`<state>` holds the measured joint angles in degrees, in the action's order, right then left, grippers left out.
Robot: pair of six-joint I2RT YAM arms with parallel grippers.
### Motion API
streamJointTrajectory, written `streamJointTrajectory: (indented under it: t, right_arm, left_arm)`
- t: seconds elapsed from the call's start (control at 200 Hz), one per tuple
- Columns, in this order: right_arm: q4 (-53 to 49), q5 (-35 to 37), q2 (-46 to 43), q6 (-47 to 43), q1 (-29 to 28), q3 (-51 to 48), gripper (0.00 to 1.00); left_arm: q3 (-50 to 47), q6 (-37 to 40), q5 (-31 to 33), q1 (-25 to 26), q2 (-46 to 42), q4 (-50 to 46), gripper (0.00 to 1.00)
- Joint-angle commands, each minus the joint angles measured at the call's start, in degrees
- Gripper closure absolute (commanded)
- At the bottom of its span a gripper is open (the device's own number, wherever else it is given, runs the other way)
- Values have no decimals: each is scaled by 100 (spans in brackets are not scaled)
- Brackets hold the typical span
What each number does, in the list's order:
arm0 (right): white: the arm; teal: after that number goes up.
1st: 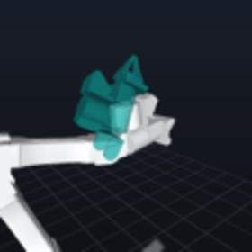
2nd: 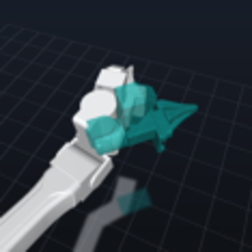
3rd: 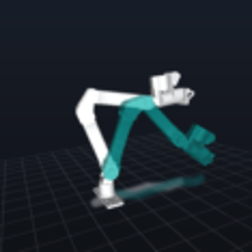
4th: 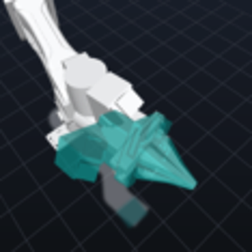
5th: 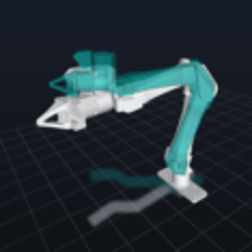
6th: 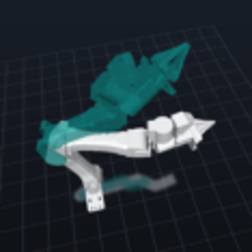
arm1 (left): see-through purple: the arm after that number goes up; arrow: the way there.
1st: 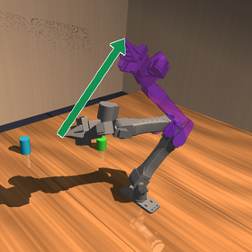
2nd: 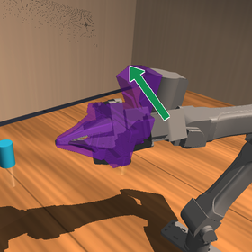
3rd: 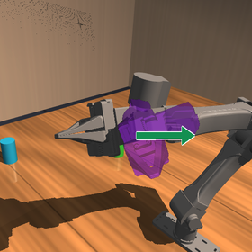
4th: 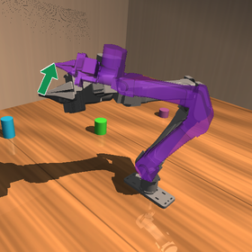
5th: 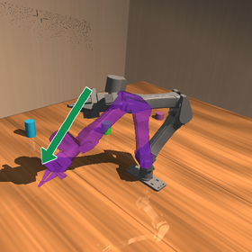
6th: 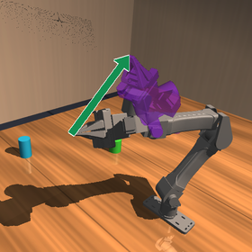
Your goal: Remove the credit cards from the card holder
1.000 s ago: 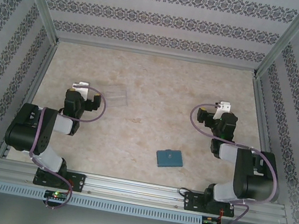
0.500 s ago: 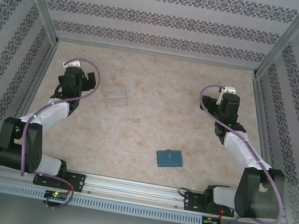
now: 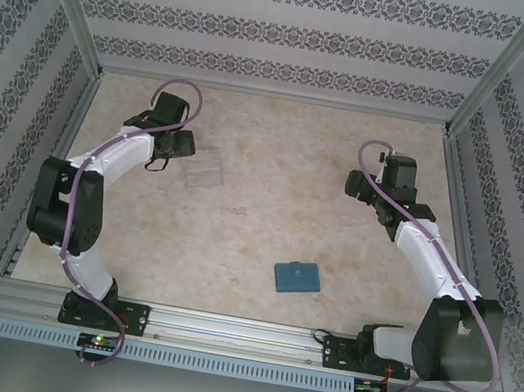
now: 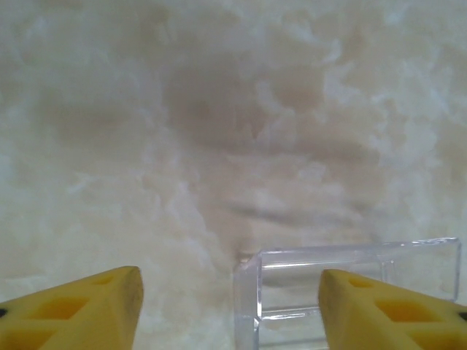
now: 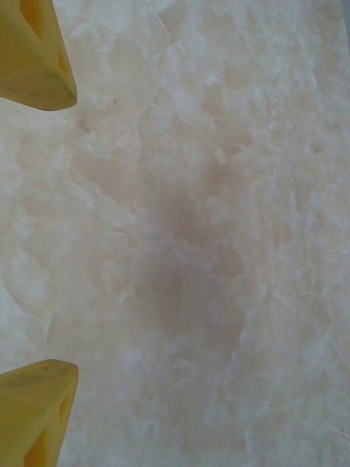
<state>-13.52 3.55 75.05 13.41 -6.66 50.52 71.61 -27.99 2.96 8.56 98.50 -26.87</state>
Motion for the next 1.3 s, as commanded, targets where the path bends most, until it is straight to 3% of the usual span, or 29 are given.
streamJointTrajectory:
  t: [0.0,0.295,1.294]
  right_arm:
    - [-228,-53,16,91,-81,146,12]
    - [-235,-22,54,100,-150,160,12]
    - [-283,41,54,86,-292,210,11]
  left_arm:
    - [288,-367,-27,80,179,-705,46]
    - [360,-449,-255,79,388,-686,64]
    - [722,-179,-418,85,963,-856,90]
